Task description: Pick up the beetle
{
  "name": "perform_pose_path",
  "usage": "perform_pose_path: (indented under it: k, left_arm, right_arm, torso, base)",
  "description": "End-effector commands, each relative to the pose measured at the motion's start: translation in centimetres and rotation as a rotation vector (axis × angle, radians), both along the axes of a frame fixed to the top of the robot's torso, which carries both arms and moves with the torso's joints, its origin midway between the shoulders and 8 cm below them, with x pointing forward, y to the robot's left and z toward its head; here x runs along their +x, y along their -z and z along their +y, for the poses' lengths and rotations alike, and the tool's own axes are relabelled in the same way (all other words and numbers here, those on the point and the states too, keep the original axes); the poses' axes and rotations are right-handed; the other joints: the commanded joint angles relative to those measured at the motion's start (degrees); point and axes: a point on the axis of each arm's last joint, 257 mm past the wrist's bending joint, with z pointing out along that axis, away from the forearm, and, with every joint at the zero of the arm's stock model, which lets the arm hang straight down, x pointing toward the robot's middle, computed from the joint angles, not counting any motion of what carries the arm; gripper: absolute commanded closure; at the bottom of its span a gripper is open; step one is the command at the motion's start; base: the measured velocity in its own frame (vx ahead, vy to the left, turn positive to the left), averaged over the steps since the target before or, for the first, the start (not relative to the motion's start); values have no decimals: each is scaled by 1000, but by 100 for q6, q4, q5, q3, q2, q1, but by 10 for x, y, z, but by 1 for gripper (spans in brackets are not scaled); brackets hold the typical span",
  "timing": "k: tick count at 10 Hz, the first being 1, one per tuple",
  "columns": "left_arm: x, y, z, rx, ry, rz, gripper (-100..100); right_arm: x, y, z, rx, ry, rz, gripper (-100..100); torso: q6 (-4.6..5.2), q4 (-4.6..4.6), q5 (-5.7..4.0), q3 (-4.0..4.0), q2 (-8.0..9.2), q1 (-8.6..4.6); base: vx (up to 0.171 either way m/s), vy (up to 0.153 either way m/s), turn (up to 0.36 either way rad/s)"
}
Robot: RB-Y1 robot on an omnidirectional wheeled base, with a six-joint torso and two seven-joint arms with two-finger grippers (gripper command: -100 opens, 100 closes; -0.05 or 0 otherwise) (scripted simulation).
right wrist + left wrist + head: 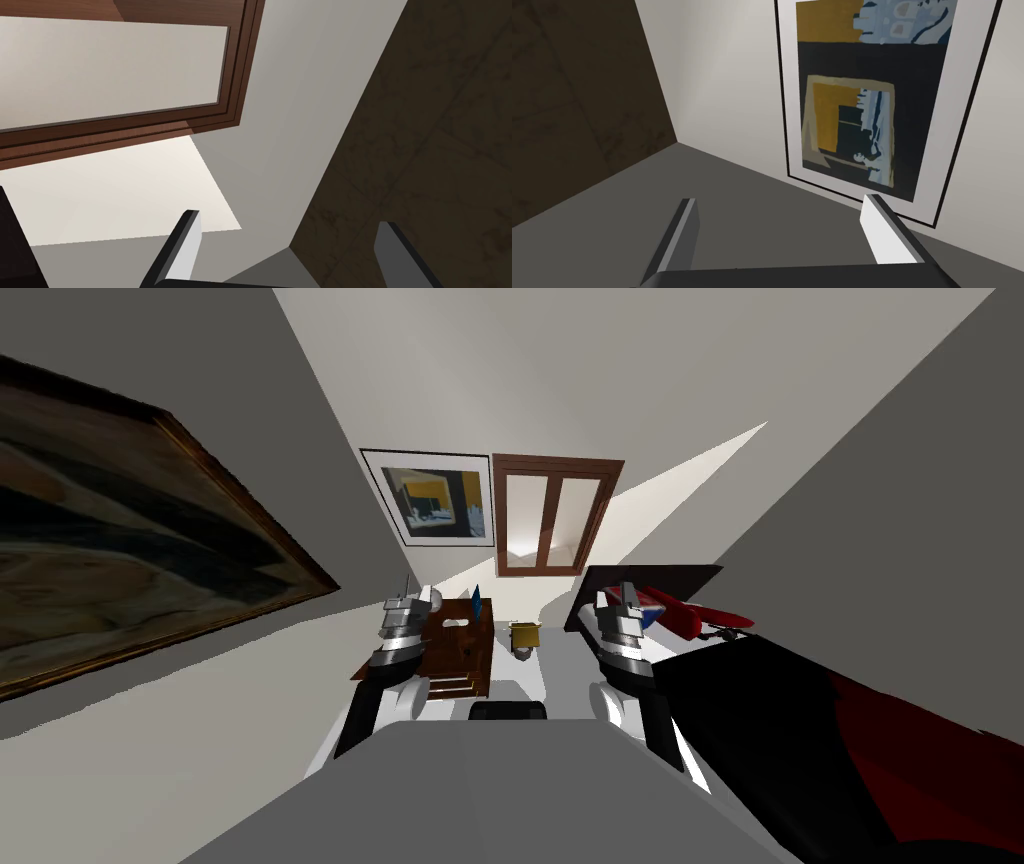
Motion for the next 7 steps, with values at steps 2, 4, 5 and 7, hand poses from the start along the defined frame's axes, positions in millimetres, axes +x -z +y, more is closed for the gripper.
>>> perform_pose_path:
  k: [2,4,5,7]
  left_arm:
    - [9,12,-5,45,27,35,-100]
    - [21,29,-7,71,45,79,-100]
    - [28,39,-7,78,51,104,-100]
    - [42,61,-4,83,58,155,-100]
  right_arm:
    - [0,0,0,0,0,0,0]
    - [0,0,0,0,0,0,0]
    - [0,0,0,0,0,0,0]
    - [0,0,0,0,0,0,0]
  torso:
    - [1,0,1,1,2,4]
    - [1,2,3,5,10,14]
    - [1,3,4,8,14,18]
    - [1,4,6,11,20,28]
  base:
    - [-14,15,-73]
    - [-37,37,-89]
    - [-51,58,-146]
    - [-60,66,-146]
